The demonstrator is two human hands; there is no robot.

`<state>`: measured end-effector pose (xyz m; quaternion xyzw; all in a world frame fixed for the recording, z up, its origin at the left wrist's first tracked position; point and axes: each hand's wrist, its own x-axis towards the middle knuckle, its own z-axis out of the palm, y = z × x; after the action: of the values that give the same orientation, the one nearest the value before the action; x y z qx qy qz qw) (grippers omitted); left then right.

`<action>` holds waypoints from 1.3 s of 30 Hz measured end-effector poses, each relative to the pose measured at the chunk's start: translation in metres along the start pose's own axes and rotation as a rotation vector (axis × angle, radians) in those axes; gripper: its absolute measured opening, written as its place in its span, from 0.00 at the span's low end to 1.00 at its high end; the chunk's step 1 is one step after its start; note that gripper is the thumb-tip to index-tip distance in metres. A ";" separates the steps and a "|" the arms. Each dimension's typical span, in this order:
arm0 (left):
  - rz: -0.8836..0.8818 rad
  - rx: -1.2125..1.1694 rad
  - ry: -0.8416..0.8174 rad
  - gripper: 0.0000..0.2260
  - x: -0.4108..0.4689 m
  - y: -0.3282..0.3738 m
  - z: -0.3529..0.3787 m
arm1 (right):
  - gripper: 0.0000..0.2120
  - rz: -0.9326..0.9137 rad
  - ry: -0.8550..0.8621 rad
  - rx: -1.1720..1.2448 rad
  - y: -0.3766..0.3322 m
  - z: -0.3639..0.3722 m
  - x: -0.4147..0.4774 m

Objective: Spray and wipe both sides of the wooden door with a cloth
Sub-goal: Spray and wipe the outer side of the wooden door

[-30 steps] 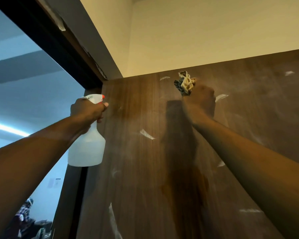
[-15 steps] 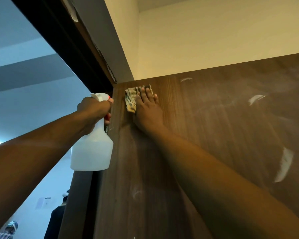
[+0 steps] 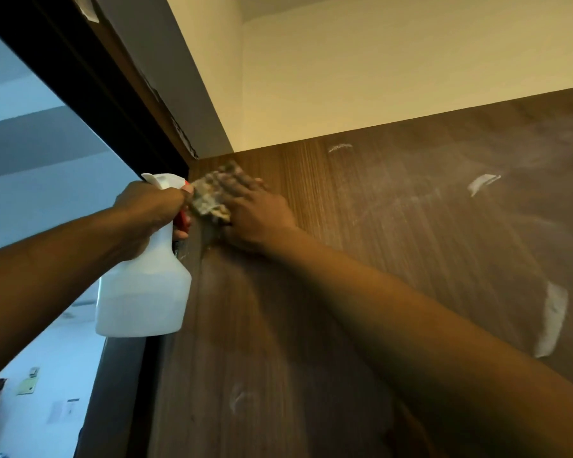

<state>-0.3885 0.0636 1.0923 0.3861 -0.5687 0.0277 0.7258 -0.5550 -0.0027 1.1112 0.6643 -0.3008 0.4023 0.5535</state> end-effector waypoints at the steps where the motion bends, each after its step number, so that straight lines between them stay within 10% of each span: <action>1: 0.007 -0.001 -0.011 0.20 -0.002 0.000 0.001 | 0.33 0.069 0.011 -0.016 0.016 -0.005 -0.002; 6: 0.035 0.027 0.003 0.20 -0.005 0.006 0.004 | 0.32 0.344 -0.006 0.020 0.041 -0.027 0.047; 14: 0.056 0.015 -0.001 0.20 -0.029 0.021 0.005 | 0.31 0.047 -0.059 0.026 0.033 -0.027 -0.030; 21: 0.075 -0.021 -0.033 0.19 -0.053 0.026 0.034 | 0.31 0.452 -0.024 -0.045 0.118 -0.071 -0.037; 29: 0.040 -0.049 -0.086 0.19 -0.077 0.055 0.069 | 0.30 0.124 -0.139 -0.044 0.118 -0.076 -0.087; 39: 0.024 -0.065 -0.143 0.18 -0.098 0.097 0.081 | 0.33 0.531 -0.123 -0.036 0.179 -0.110 -0.060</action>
<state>-0.5347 0.1223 1.0649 0.3563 -0.6245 -0.0097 0.6949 -0.7580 0.0653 1.1542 0.5756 -0.5045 0.4867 0.4211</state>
